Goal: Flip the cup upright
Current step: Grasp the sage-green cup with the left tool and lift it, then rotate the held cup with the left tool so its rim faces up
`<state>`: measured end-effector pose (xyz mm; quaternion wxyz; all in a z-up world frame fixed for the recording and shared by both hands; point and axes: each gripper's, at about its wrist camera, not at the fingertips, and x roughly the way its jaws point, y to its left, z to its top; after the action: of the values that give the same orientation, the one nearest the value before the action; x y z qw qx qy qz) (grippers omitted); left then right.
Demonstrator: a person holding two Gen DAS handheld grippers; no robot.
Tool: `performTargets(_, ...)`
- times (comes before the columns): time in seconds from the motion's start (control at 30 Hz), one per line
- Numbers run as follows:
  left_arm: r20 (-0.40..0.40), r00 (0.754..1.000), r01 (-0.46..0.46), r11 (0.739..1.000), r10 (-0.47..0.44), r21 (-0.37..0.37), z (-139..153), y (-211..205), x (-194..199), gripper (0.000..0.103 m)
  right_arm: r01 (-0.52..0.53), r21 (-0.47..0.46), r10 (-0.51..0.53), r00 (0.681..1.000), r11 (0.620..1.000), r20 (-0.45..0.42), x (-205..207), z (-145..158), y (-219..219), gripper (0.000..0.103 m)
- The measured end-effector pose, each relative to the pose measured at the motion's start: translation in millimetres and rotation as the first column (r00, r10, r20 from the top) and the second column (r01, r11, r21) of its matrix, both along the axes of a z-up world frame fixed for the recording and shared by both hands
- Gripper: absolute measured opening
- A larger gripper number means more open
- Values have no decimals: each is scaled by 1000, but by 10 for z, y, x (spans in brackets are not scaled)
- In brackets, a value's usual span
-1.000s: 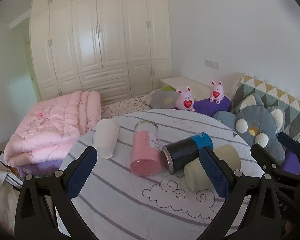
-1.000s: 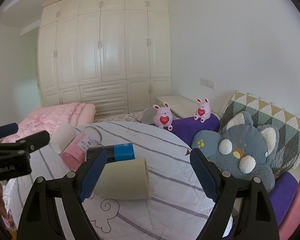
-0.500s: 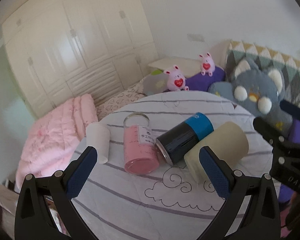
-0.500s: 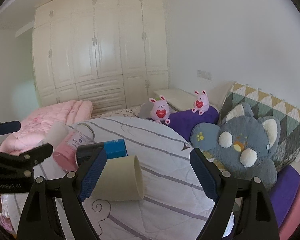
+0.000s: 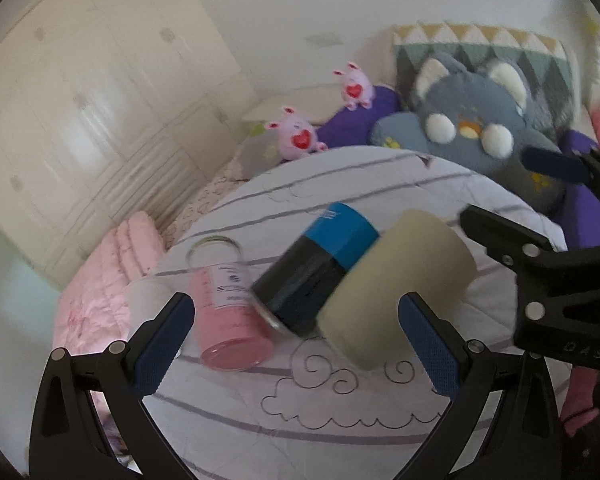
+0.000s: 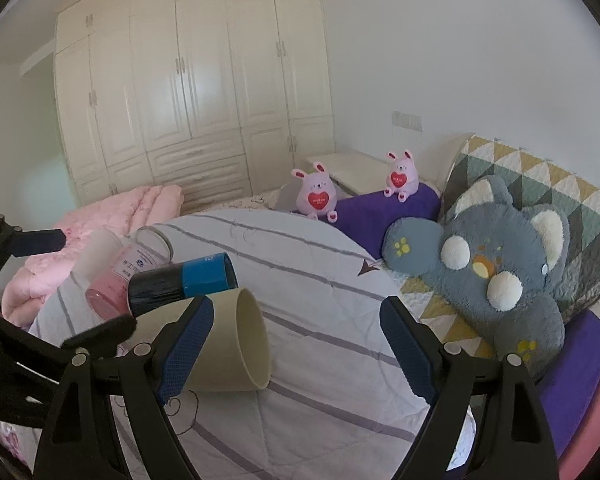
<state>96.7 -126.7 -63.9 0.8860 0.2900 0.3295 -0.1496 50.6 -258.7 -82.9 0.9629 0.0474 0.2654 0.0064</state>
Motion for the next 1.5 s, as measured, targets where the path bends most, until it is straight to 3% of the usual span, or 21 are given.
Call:
performTargets(0.1, -62, 994, 88, 994, -85, 58, -93, -121, 22, 103, -11, -3, 11, 1000, 1000, -3, 25, -10, -5, 86)
performTargets(0.2, -68, 986, 158, 980, -150, 119, -149, -261, 19, 103, -14, 4, 14, 1000, 1000, -10, 44, -23, -40, 86)
performTargets(0.3, -127, 971, 216, 970, -202, 107, -213, -375, 74, 103, -8, 12, 8, 1000, 1000, -21, 60, -38, -82, 86)
performTargets(0.8, -239, 939, 277, 955, -247, 103, -577, -687, 274, 102, -25, 29, 27, 997, 999, -66, 232, -165, -225, 86)
performTargets(0.9, -239, 938, 278, 957, -251, 83, -574, -715, 304, 92, -22, 33, 24, 997, 999, -78, 258, -184, -233, 86)
performTargets(1.23, -300, 948, 95, 994, -107, -55, -447, -491, 418, 91, 8, 27, -7, 999, 1000, -53, 226, -113, -246, 86)
performTargets(1.5, -349, 936, -120, 977, 52, -175, -266, 3, 243, 86, -22, 38, 23, 999, 999, -25, 161, 16, -121, 86)
